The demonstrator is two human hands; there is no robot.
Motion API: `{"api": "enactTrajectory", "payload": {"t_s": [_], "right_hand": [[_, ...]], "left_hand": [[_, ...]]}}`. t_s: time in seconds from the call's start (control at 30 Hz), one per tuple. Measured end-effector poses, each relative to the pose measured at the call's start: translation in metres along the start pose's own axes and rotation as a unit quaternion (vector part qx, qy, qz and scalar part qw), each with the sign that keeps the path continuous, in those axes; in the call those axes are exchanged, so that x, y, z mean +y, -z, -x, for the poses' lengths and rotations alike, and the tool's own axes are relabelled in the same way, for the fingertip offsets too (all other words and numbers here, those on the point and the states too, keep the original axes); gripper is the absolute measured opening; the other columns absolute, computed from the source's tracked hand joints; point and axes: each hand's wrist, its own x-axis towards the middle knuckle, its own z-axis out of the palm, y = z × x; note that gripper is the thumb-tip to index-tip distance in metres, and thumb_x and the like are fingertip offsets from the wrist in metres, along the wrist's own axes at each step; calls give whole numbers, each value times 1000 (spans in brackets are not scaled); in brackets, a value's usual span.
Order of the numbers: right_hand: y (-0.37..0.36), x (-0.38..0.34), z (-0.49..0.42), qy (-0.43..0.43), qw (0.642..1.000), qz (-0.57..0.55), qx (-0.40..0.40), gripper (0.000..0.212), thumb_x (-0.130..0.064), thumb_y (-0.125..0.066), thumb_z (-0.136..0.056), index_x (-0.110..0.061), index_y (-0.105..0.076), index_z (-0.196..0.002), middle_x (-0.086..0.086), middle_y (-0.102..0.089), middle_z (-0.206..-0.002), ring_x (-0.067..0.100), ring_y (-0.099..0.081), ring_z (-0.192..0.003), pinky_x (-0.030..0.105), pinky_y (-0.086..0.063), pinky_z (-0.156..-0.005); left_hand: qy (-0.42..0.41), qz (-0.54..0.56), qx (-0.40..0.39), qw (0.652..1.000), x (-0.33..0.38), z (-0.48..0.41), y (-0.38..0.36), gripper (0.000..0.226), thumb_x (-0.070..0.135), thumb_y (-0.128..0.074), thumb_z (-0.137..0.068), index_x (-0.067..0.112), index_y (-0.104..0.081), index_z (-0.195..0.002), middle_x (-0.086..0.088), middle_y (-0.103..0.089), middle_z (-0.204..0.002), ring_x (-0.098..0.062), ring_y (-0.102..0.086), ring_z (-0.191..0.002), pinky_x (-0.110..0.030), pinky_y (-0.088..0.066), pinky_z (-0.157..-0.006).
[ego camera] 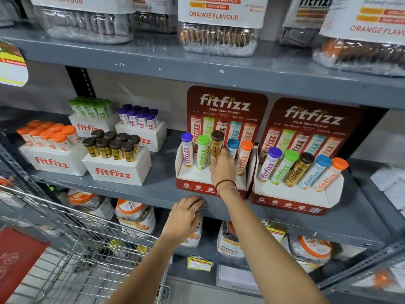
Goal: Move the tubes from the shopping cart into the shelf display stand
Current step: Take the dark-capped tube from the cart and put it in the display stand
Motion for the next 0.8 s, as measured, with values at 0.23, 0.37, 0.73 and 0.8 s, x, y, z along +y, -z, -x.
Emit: {"api": "enactTrajectory", "payload": {"t_s": [0.23, 0.37, 0.73, 0.8], "right_hand": [[-2, 0, 3, -8, 999, -39, -1, 27, -10, -47, -93, 4, -45, -116, 24, -61, -112, 39, -58, -103, 44, -50, -82], [-8, 12, 11, -11, 997, -71, -35, 18, -3, -48, -92, 6, -48, -108, 29, -60, -104, 42, -60, -97, 54, -55, -79], [-12, 0, 9, -58, 998, -35, 11, 26, -13, -55, -90, 1, -51, -111, 23, -66, -105, 37, -63, -99, 40, -53, -79], [-9, -3, 7, -59, 997, -37, 27, 32, -20, -58, -89, -1, -51, -113, 21, -68, -103, 35, -65, -98, 39, -54, -78]], "left_hand": [[-3, -2, -2, 1000, -2, 2, -2, 40, 13, -64, -82, 13, -55, -121, -8, -59, -124, -28, -53, -114, -44, -44, -95], [-4, -1, -2, 1000, -3, 3, -2, 40, 13, -61, -83, 12, -54, -122, -8, -59, -125, -28, -52, -114, -44, -43, -96], [2, -2, -6, 1000, -3, 2, -3, 40, 14, -58, -85, 13, -52, -125, -8, -57, -128, -27, -50, -118, -44, -41, -98], [2, -4, -10, 1000, -3, 2, -3, 40, 15, -58, -86, 13, -52, -125, -8, -56, -129, -27, -49, -118, -44, -40, -98]]}}
